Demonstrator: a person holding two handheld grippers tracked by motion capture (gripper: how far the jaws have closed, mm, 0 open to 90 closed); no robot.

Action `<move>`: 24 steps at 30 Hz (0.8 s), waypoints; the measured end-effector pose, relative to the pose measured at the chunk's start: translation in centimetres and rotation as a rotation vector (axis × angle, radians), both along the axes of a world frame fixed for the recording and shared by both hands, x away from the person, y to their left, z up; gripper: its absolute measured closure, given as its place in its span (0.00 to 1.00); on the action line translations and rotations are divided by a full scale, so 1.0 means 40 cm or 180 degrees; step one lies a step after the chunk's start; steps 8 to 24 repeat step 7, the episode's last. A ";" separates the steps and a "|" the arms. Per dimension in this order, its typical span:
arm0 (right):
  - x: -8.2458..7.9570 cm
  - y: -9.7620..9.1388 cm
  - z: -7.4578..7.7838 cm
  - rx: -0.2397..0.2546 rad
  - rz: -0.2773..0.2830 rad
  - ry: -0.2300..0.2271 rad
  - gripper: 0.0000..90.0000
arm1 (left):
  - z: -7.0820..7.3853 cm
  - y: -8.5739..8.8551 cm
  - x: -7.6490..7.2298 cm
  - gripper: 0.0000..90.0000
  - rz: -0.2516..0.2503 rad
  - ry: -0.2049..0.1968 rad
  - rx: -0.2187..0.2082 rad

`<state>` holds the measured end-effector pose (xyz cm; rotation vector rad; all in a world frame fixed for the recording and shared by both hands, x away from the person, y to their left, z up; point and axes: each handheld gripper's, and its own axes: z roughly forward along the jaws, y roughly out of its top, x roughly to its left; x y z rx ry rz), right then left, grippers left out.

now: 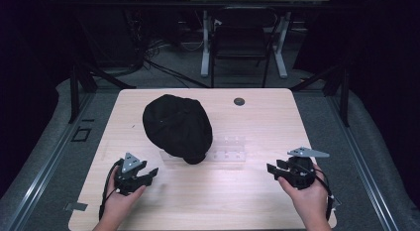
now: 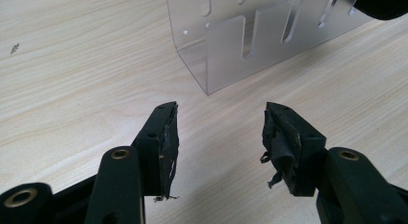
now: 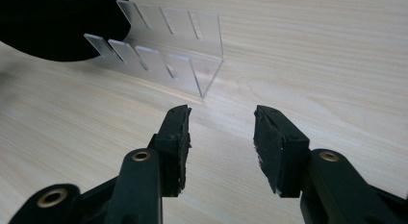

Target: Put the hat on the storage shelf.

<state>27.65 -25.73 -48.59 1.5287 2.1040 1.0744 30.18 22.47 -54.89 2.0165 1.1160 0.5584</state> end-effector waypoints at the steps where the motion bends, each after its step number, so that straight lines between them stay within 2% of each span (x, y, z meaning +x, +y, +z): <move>1: -0.002 -0.001 -0.007 -0.0020 -0.0013 -0.0003 0.62 | 0.000 -0.001 -0.001 0.52 -0.0005 -0.0005 -0.0005; 5: -0.005 -0.005 -0.030 -0.0026 -0.0038 -0.0039 0.62 | 0.006 -0.006 -0.003 0.52 -0.0027 -0.0036 -0.0024; 7: -0.006 -0.008 -0.041 -0.0030 -0.0057 -0.0050 0.62 | 0.016 -0.016 -0.005 0.53 -0.0064 -0.0065 -0.0137; 24: -0.006 -0.008 -0.041 -0.0030 -0.0057 -0.0050 0.62 | 0.016 -0.016 -0.005 0.53 -0.0064 -0.0065 -0.0137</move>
